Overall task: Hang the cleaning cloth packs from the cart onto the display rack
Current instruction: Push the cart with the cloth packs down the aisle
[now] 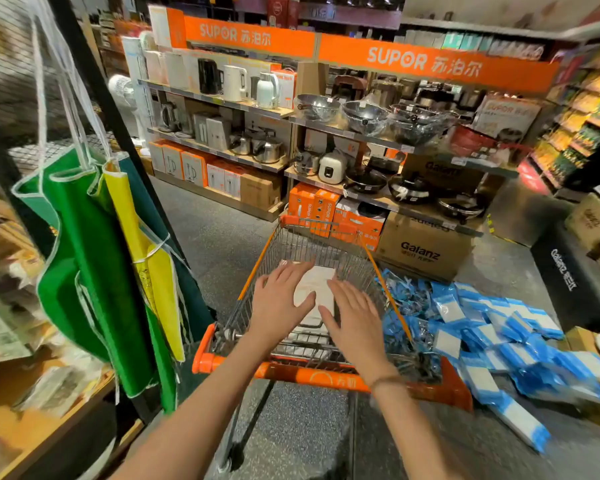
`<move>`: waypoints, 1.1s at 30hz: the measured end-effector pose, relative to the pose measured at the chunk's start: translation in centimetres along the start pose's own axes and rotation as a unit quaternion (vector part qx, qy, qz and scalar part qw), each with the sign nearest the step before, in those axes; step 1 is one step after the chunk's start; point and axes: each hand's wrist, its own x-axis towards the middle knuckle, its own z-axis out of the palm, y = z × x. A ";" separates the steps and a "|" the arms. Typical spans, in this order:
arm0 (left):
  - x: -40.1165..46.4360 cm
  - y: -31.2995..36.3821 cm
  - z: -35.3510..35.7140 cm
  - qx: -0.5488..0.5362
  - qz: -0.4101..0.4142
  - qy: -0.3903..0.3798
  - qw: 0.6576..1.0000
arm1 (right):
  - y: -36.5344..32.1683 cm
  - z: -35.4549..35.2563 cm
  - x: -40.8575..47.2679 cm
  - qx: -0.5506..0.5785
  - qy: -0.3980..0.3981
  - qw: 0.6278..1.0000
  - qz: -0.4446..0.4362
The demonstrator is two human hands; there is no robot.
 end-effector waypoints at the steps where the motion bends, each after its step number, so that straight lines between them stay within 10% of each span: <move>1: -0.4 0.0 -0.1 0.000 0.004 0.000 1.000 | -0.1 0.1 -0.6 -0.001 -0.008 1.000 -0.001; 14: -10.6 -4.2 4.2 0.116 0.001 -0.197 0.973 | -0.5 6.0 -9.1 -0.076 -0.136 0.987 0.032; 33: -14.1 -4.9 2.9 0.133 0.064 -0.187 0.971 | 0.1 5.4 -11.7 -0.109 -0.151 0.982 0.033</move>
